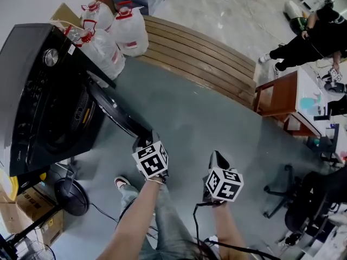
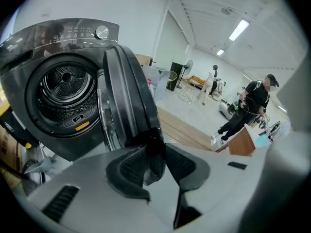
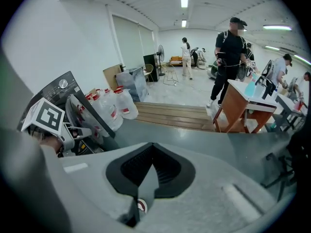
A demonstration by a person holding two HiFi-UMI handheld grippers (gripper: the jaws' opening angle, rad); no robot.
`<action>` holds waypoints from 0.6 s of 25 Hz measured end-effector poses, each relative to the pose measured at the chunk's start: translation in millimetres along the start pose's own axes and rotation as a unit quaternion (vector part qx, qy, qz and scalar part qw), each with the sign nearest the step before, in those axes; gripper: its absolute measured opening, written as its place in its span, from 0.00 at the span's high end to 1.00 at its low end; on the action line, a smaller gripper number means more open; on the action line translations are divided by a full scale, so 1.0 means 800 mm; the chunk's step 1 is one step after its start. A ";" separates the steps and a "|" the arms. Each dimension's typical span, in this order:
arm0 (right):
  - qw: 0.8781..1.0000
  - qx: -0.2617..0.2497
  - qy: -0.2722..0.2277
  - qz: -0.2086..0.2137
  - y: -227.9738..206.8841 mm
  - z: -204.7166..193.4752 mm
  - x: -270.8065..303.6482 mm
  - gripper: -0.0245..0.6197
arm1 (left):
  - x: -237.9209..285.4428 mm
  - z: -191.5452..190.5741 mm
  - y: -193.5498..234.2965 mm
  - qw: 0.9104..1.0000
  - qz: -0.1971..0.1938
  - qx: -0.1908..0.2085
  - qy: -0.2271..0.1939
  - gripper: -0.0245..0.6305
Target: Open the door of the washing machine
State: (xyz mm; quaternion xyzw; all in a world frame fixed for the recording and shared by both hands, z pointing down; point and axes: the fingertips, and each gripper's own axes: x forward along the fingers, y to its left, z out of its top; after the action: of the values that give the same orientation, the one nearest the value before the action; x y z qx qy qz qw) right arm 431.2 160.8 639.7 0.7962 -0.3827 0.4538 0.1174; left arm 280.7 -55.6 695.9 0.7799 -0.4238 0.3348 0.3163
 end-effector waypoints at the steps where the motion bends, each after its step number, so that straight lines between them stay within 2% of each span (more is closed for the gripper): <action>1: 1.000 0.002 -0.001 -0.002 -0.005 0.000 0.000 0.95 | 0.002 0.002 -0.003 1.000 0.001 -0.001 -0.001 0.79; 9: 1.000 0.026 -0.007 -0.016 -0.038 -0.004 -0.002 0.95 | 0.015 0.014 -0.022 1.000 0.008 -0.014 0.003 0.79; 15: 0.998 0.051 -0.013 -0.026 -0.055 -0.013 -0.008 0.95 | 0.024 0.022 -0.034 1.000 0.010 -0.008 -0.004 0.78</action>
State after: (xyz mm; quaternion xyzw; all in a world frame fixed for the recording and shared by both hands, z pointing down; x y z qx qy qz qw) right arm 454.3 199.4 647.3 0.8167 -0.3395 0.4591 0.0838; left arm 317.2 -66.1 694.9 0.7746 -0.4353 0.3312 0.3177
